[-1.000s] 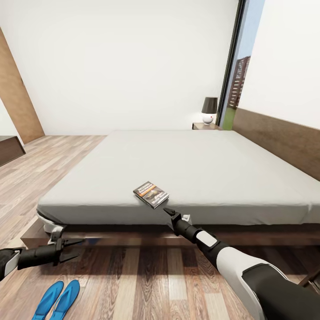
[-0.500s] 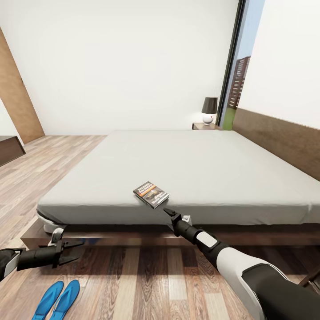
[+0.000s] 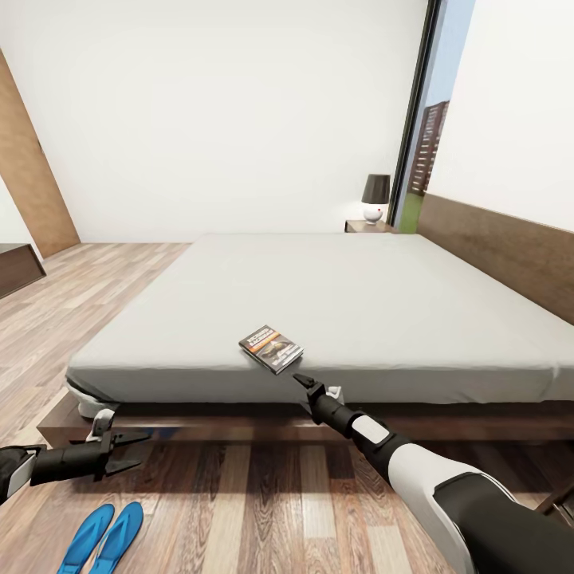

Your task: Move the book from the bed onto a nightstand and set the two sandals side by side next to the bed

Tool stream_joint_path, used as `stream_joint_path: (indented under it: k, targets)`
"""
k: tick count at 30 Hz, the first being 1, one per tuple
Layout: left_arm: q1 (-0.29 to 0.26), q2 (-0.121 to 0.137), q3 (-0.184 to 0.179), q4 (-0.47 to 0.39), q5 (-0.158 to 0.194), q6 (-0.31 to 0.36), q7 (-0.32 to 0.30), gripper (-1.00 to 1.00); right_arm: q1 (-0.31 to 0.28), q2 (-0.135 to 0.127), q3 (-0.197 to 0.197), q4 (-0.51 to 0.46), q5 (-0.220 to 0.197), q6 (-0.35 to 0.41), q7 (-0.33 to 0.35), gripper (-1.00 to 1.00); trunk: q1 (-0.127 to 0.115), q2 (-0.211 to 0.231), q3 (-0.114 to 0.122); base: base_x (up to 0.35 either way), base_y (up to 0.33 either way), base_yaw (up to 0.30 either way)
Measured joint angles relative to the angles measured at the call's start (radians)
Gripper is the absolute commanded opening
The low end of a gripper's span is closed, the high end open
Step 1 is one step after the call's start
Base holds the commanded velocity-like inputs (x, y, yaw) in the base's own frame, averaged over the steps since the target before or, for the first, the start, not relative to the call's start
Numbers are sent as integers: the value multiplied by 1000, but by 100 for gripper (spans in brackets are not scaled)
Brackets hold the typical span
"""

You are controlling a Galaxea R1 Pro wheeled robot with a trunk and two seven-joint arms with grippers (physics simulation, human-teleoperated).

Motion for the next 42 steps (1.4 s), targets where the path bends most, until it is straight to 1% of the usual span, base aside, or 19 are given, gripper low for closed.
stream_joint_path:
  k: [18, 42]
  targets:
    - [0, 0, 0, 0, 0, 0, 0, 100, 0, -1, -3, 0, 0, 0, 0, 100, 0, 0, 0, 55, 0, 0]
    - [0, 0, 0, 0, 0, 0, 0, 100, 0, 1, 1, 23, 2, -7, -5, 100, 0, 0, 0, 4, 0, 0]
